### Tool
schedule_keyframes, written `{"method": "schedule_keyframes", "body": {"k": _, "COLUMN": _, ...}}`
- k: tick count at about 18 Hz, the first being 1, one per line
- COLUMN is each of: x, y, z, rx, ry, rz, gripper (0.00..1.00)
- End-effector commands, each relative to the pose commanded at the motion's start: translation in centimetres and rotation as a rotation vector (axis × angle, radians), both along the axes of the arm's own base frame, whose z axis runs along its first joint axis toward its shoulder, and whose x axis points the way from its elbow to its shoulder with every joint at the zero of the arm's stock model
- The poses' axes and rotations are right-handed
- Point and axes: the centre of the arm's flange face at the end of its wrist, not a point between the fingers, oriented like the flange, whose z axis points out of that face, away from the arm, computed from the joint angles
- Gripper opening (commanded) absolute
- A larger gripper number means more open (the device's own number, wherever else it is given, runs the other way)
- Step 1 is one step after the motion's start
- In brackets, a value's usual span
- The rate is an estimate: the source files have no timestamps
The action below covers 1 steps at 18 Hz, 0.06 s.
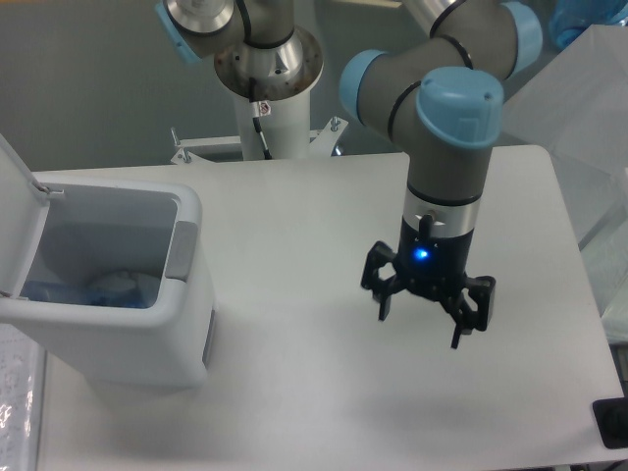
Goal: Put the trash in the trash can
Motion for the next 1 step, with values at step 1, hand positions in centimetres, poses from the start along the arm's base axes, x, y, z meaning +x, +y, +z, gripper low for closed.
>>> {"method": "schedule_keyframes", "body": {"k": 1, "x": 0.13, "y": -0.14, "z": -0.11, "rx": -0.008, "ry": -0.004, "rz": 0.001, "gripper": 1.00}}
